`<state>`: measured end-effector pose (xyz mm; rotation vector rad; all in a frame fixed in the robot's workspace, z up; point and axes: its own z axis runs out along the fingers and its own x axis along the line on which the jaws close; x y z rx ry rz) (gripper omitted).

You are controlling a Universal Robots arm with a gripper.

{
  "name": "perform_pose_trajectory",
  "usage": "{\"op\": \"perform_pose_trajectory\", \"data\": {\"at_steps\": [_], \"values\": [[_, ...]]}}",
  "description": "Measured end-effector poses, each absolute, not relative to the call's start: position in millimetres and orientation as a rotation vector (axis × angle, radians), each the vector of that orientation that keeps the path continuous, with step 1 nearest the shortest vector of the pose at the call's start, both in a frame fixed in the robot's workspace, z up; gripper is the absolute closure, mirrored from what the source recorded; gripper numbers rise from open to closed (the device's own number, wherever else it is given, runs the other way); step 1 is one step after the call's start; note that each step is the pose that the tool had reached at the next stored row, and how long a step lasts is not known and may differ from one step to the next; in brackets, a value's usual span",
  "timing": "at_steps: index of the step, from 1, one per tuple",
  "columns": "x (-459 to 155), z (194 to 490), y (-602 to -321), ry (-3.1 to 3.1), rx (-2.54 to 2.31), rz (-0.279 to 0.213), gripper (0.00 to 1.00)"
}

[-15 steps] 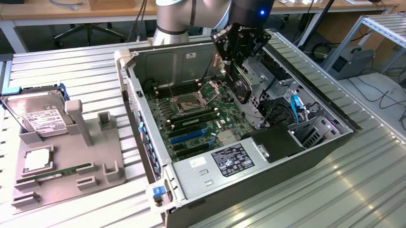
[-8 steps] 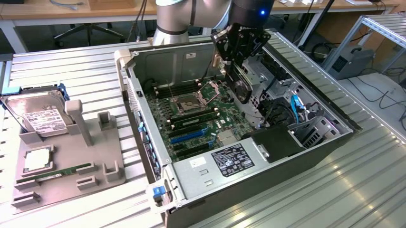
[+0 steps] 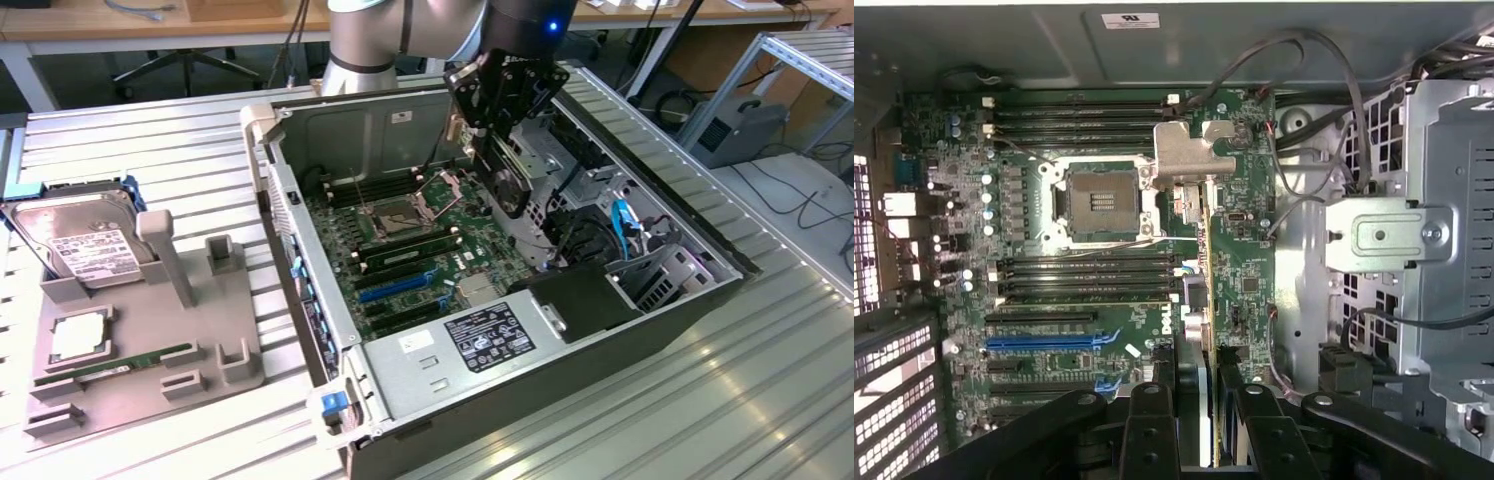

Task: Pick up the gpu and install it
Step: 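Insert the gpu into the slot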

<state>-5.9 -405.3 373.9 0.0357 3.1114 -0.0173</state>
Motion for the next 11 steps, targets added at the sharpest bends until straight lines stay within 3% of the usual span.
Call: {"op": "perform_pose_trajectory", "data": {"at_steps": [11], "values": [[-5.9, 373.9, -405.3, 3.112, 0.019, -0.017, 0.73]]}}
